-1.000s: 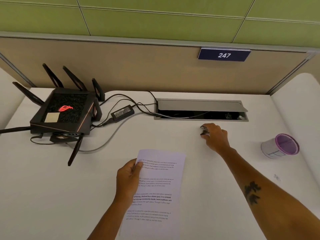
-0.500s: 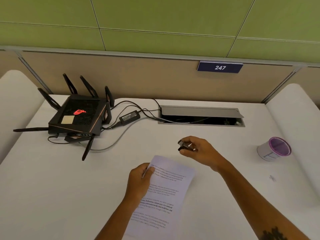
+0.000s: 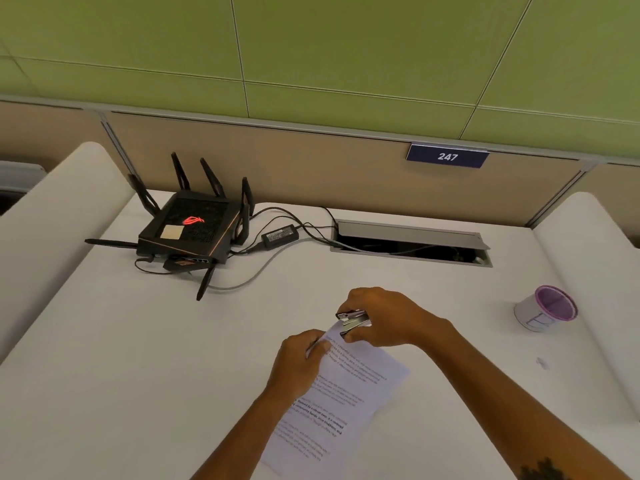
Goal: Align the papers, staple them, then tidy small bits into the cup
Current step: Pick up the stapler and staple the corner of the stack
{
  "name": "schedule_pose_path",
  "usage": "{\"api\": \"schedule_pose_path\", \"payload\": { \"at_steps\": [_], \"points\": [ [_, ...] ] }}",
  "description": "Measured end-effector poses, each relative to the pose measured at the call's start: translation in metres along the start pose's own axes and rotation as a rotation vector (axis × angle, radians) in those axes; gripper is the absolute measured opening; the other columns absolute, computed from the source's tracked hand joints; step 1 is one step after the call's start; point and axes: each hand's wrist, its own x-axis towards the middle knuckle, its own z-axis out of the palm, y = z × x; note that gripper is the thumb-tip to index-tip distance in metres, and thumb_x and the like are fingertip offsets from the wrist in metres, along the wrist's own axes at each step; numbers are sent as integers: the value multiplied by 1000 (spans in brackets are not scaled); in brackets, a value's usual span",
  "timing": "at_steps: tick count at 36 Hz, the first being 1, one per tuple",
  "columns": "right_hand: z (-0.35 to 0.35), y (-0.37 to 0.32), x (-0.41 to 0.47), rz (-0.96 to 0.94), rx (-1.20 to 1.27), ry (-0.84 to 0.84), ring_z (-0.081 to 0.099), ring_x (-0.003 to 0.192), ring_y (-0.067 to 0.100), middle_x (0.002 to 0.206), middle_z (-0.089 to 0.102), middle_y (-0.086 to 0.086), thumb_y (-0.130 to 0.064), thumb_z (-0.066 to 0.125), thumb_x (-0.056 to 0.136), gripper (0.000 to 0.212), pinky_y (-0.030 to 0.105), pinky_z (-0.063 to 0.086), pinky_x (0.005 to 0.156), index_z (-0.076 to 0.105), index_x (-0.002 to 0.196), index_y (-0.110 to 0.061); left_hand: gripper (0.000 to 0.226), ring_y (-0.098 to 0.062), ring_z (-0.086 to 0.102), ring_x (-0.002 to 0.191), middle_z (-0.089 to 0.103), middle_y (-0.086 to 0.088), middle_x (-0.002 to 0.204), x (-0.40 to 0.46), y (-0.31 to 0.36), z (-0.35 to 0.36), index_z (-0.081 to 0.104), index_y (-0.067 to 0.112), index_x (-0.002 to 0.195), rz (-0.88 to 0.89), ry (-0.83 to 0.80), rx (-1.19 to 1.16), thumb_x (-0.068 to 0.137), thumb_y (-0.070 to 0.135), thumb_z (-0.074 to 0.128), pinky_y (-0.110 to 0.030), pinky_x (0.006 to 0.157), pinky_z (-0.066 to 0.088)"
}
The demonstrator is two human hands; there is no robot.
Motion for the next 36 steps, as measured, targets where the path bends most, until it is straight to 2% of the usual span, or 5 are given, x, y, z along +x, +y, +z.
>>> {"api": "schedule_pose_path", "payload": {
  "at_steps": [9, 12, 16, 23, 36],
  "points": [
    [3, -21, -6, -29, -97, -21, 63, 107, 12, 123, 67, -10, -47, 77, 87, 45, 25, 52, 83, 68, 128, -31, 16, -5, 61, 65, 66, 14, 75, -9, -3, -1, 71, 25, 98, 59, -10, 29, 106, 32, 60, -10, 59, 46],
    [2, -27, -8, -41, -126, -17, 63, 108, 13, 123, 67, -8, -44, 77, 89, 45, 20, 43, 76, 68, 129, -28, 13, -6, 65, 71, 68, 15, 80, -11, -3, -1, 69, 30, 99, 58, -16, 48, 106, 33, 59, -9, 62, 48],
    [1, -32, -10, -66, -175, -14, 64, 104, 13, 118, 69, -10, -42, 78, 87, 41, 26, 52, 79, 70, 125, -30, 16, -11, 73, 82, 75, 10, 92, -13, -4, -3, 71, 28, 105, 45, -36, 57, 107, 37, 58, -15, 67, 55],
    [-1, -37, -11, -74, -205, -50, 64, 98, 13, 111, 71, -9, -38, 77, 89, 32, 30, 58, 81, 73, 119, -29, 22, -7, 73, 82, 75, 13, 97, -16, -3, -6, 73, 26, 114, 52, -32, 75, 107, 39, 57, -11, 66, 54],
    [-5, -40, -8, -83, -217, -52, 64, 97, 13, 109, 72, -8, -42, 74, 91, 30, 22, 50, 74, 75, 117, -27, 26, -11, 76, 84, 77, 9, 104, -16, -4, -9, 71, 25, 112, 60, -38, 108, 107, 43, 53, -12, 67, 57]
  ]
}}
